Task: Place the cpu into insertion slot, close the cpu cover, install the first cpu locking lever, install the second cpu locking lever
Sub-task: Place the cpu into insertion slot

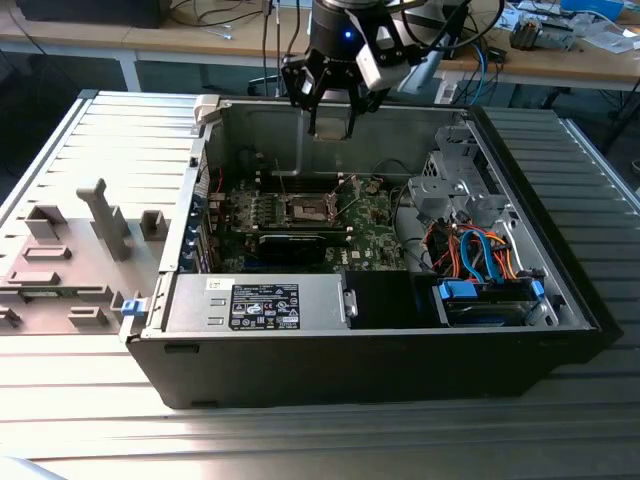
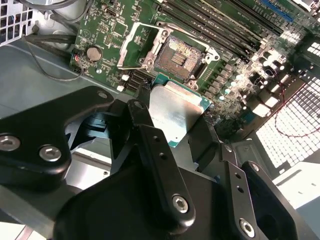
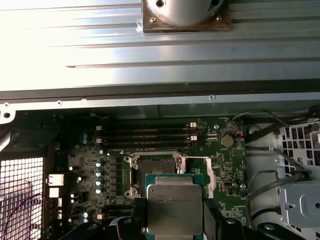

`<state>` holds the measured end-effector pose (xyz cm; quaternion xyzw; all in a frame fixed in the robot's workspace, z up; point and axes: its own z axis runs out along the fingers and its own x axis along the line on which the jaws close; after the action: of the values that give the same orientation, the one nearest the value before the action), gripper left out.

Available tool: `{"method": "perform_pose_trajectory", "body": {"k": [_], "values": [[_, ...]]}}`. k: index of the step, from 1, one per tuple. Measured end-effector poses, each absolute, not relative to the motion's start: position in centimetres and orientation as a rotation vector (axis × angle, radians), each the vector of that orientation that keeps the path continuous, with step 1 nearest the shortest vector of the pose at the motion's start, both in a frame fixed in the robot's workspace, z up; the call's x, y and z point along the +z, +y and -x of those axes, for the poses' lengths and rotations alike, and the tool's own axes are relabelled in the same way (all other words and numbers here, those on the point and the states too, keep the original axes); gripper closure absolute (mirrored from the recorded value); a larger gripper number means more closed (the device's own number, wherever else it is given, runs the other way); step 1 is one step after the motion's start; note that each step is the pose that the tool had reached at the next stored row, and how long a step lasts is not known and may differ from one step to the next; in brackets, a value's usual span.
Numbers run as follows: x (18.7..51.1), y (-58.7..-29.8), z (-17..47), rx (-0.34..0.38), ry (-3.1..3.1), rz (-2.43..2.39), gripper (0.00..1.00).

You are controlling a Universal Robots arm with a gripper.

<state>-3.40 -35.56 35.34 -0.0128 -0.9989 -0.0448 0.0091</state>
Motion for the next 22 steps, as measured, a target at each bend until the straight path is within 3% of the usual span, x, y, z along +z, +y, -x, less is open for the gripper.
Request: {"method": "perform_pose_trajectory", "body": {"k": [22], "values": [[34.9, -35.56, 3.4, -0.14, -3.12, 0.04, 0.46]]}}
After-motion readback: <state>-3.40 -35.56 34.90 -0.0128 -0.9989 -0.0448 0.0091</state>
